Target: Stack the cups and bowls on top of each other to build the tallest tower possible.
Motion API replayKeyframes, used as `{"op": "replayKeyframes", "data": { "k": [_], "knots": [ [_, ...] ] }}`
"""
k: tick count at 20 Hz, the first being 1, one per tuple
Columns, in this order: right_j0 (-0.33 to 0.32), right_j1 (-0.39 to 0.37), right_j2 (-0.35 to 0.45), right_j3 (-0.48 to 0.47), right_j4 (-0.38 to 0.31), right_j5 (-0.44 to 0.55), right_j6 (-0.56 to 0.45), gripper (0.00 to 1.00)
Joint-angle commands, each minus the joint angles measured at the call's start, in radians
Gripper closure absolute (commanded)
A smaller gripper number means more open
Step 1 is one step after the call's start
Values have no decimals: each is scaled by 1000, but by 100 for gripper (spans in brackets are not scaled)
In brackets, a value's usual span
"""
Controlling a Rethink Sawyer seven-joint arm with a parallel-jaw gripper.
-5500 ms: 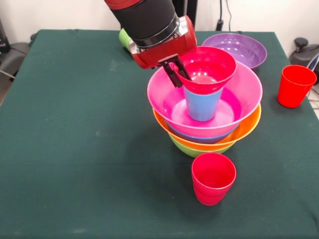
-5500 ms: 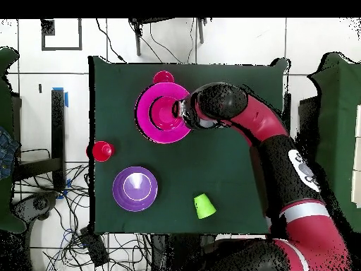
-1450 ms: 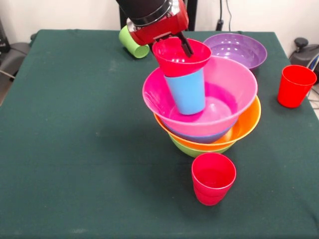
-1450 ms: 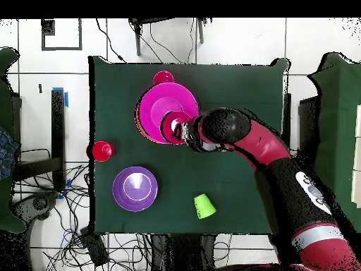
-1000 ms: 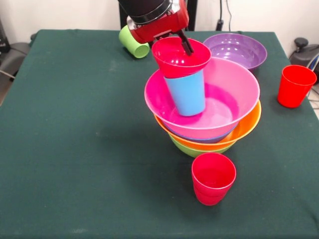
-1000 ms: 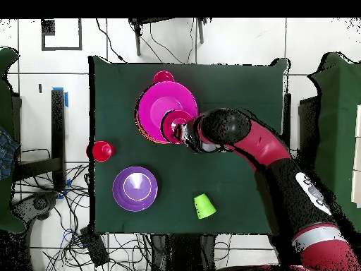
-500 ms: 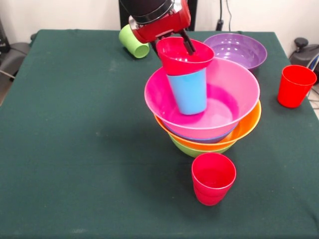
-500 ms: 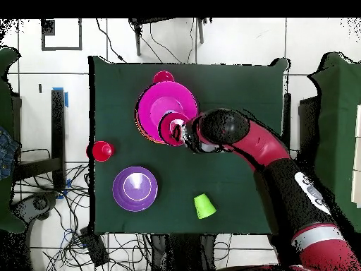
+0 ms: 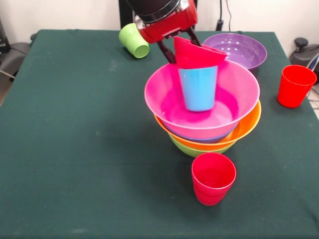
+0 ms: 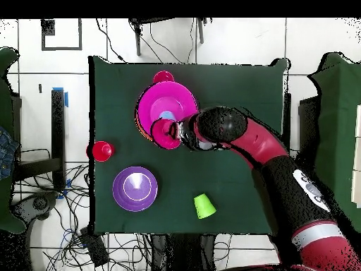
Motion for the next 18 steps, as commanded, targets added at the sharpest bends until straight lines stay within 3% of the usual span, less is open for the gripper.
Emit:
{"op": "replayKeyframes", "data": {
  "k": [1,18],
  "knots": [
    [-2,38,82,2,-28,-104,-4,0],
    [0,94,101,-101,-83,-141,-38,0]
  ]
}}
